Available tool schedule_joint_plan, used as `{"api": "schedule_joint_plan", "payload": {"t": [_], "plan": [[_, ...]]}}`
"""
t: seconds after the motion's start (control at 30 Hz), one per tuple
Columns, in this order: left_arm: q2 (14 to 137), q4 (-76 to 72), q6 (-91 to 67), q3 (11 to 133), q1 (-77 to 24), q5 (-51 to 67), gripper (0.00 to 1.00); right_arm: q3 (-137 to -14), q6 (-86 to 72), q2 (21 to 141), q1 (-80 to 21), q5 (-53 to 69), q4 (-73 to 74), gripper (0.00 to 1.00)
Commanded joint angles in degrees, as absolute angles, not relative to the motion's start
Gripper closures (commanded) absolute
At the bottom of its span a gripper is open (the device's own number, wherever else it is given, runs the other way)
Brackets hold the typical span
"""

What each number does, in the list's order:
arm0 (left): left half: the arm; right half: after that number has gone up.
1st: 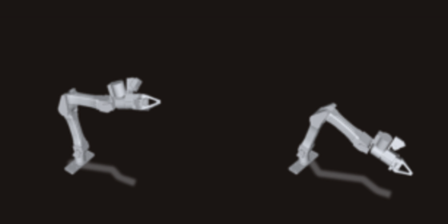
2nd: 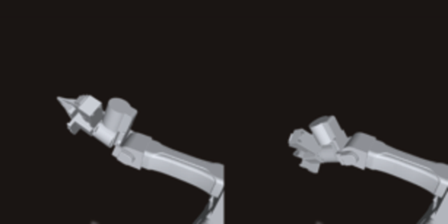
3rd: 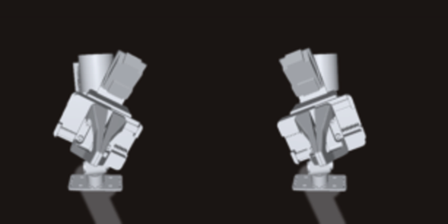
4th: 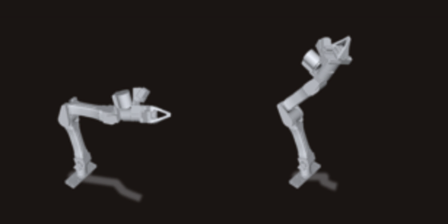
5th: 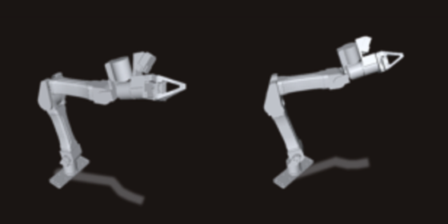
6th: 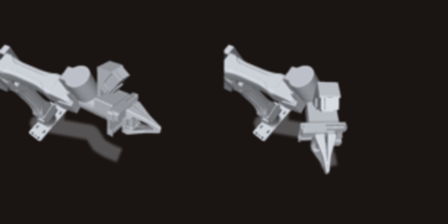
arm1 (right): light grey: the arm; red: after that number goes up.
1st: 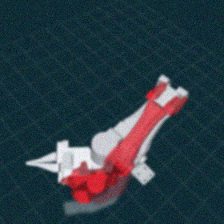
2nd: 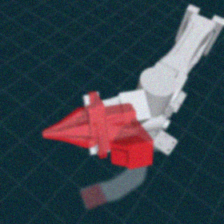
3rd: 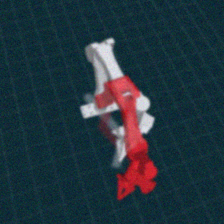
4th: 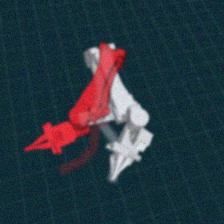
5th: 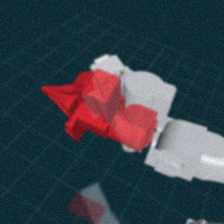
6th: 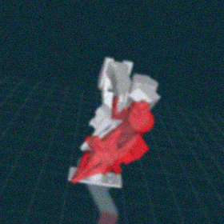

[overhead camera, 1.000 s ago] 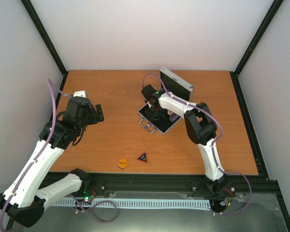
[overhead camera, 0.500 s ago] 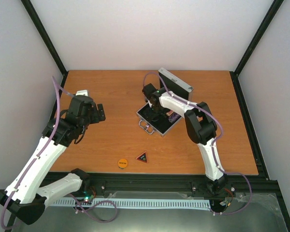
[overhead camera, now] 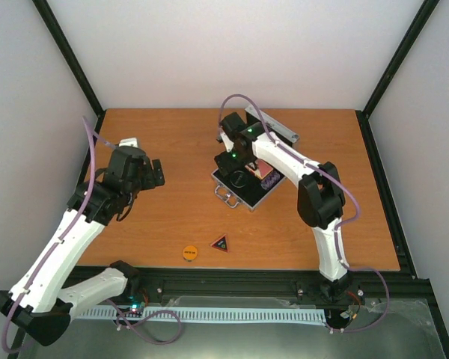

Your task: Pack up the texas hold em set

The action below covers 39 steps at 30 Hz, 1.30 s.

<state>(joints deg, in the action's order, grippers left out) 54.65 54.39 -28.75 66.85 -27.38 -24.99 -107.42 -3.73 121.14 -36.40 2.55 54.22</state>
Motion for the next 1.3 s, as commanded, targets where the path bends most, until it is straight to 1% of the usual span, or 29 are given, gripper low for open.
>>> {"api": "schedule_joint_plan", "payload": {"t": [0.0,0.23,0.4,0.83,0.97,1.1,1.27], "plan": [[55.49,52.81,-28.49,67.38,-27.13,-24.54,0.0,-110.82,-2.36,124.66,-36.35,6.63,55.22,0.11],[55.6,53.4,-28.14,67.42,-27.16,-25.53,0.0,-112.84,-2.24,128.74,-35.86,8.94,54.68,0.11],[55.96,53.18,-28.04,67.42,-27.18,-25.69,0.0,-111.81,-2.06,130.11,-35.86,8.94,54.48,0.11],[56.09,52.94,-27.86,67.24,-27.14,-25.6,0.0,-104.51,-3.54,125.48,-35.94,12.51,53.39,0.11],[56.33,52.5,-27.88,67.15,-27.15,-25.16,0.0,-105.0,-2.21,124.4,-35.95,10.9,52.74,0.11],[56.68,52.23,-27.9,67.45,-27.15,-24.82,0.0,-109.66,-1.58,124.81,-35.88,10.18,54.08,0.1],[56.53,52.25,-28.04,67.6,-27.16,-24.67,0.0,-110.22,-2.84,124.25,-35.73,3.01,54.11,0.08]]}}
